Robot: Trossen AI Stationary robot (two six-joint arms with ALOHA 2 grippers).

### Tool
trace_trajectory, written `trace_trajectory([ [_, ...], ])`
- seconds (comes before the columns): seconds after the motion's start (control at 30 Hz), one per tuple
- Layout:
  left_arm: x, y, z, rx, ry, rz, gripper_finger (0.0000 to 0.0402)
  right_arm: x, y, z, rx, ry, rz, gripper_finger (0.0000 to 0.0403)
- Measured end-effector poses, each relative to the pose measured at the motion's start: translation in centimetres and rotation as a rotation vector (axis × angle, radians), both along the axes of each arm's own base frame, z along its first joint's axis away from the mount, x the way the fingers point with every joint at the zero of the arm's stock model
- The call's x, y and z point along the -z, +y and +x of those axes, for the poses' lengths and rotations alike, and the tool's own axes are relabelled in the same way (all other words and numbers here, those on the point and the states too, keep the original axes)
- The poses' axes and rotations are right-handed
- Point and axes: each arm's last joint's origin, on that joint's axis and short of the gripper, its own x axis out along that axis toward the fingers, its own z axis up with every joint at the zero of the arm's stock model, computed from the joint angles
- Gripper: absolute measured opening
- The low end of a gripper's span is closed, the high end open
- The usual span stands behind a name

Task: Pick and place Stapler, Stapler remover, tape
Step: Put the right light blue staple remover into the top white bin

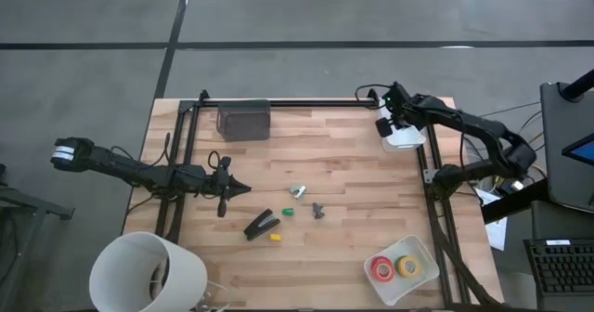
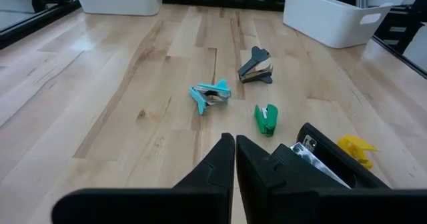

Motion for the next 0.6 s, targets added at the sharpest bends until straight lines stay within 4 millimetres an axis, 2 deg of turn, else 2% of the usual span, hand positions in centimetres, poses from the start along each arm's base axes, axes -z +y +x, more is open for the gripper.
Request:
trace_trajectory([
  [0.13,0.0,0.0,0.0,0.000,0.000,0.000,0.0021,0.6,-0.4,0.1,-0.008,-0.043,0.070,0.0008],
  [0.6,0.0,0.0,0.0,0.000,0.000,0.000,0.0020,2.0,-0.8,0.2,-0.001,-0.004,0.125,0.0008],
])
